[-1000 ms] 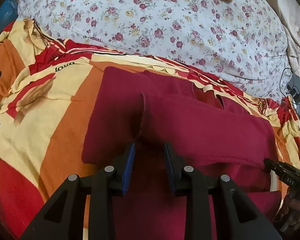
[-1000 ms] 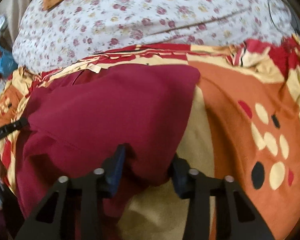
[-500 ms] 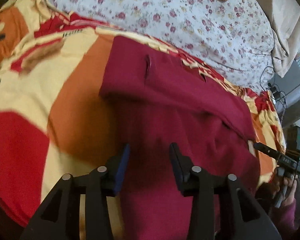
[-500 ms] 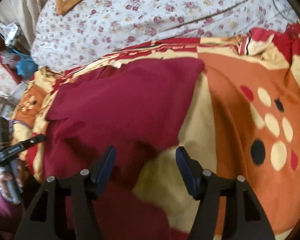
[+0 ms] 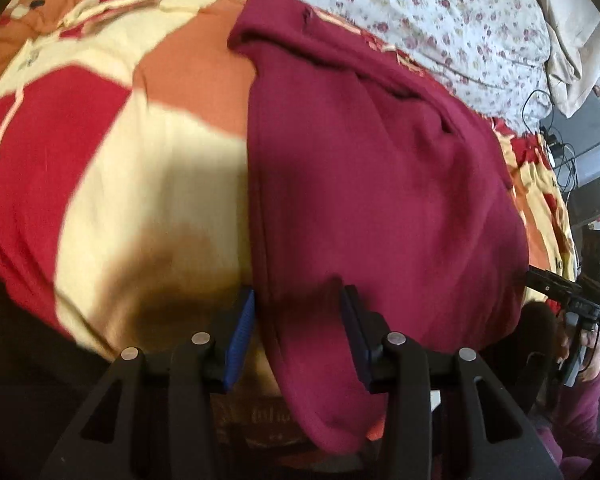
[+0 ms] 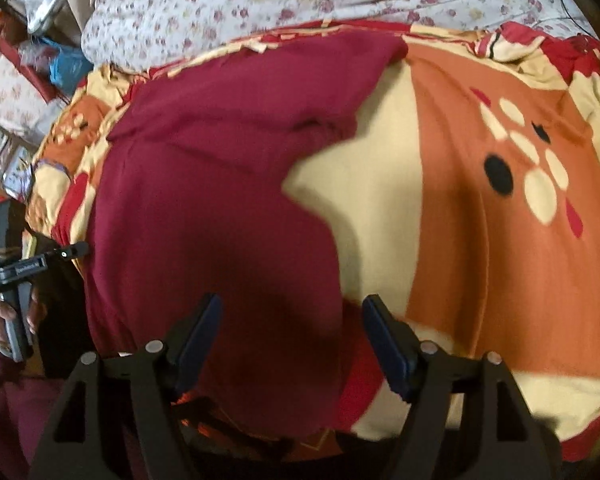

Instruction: Fold small clothes

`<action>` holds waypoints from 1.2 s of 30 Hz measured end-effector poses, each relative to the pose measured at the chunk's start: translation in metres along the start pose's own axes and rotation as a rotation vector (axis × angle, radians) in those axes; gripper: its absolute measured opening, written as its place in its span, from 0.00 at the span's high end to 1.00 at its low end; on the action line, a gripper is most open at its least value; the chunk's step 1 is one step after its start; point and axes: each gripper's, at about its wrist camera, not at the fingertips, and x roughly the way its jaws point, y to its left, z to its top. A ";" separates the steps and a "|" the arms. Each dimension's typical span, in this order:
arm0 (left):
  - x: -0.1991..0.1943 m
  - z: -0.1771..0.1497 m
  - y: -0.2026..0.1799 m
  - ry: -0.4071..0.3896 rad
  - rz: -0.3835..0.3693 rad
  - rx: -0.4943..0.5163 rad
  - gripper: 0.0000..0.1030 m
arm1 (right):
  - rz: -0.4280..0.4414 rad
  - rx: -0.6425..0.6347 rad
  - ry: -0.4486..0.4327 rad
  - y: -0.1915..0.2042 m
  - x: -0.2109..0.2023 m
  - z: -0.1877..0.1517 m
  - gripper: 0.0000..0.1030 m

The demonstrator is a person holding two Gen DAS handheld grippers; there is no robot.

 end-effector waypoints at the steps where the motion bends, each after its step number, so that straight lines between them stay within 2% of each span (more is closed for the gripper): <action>1: 0.002 -0.005 -0.001 0.009 -0.003 -0.004 0.67 | -0.009 -0.003 0.006 0.000 0.000 -0.004 0.26; 10: 0.021 -0.042 0.000 0.117 -0.028 -0.072 0.67 | 0.004 -0.039 0.059 0.003 0.010 -0.042 0.25; 18: 0.043 -0.051 -0.015 0.224 -0.066 -0.034 0.67 | 0.058 -0.028 0.058 0.006 0.013 -0.043 0.23; 21: 0.051 -0.054 -0.022 0.258 -0.063 -0.014 0.70 | 0.073 0.000 0.026 0.002 0.016 -0.044 0.24; 22: 0.050 -0.055 -0.023 0.256 -0.065 -0.005 0.87 | 0.073 0.009 0.010 0.001 0.017 -0.045 0.27; 23: 0.047 -0.054 -0.025 0.244 -0.067 0.003 1.00 | 0.047 -0.001 -0.002 0.002 0.016 -0.046 0.39; 24: 0.040 -0.053 -0.026 0.220 -0.075 0.007 1.00 | 0.018 -0.026 -0.008 0.005 0.014 -0.047 0.64; 25: 0.033 -0.052 -0.026 0.194 -0.093 0.008 1.00 | 0.021 -0.055 -0.020 0.008 0.009 -0.048 0.80; 26: 0.023 -0.051 -0.026 0.166 -0.113 0.008 1.00 | 0.052 -0.048 -0.026 0.007 0.006 -0.049 0.92; 30: -0.030 -0.045 -0.025 0.071 -0.162 0.039 1.00 | 0.102 -0.056 -0.051 0.013 -0.015 -0.055 0.92; 33: -0.072 -0.046 -0.022 -0.002 -0.163 0.067 1.00 | 0.218 -0.061 -0.077 0.024 -0.037 -0.066 0.92; 36: -0.104 -0.053 -0.012 -0.062 -0.142 0.067 1.00 | 0.321 -0.076 -0.051 0.041 -0.044 -0.085 0.92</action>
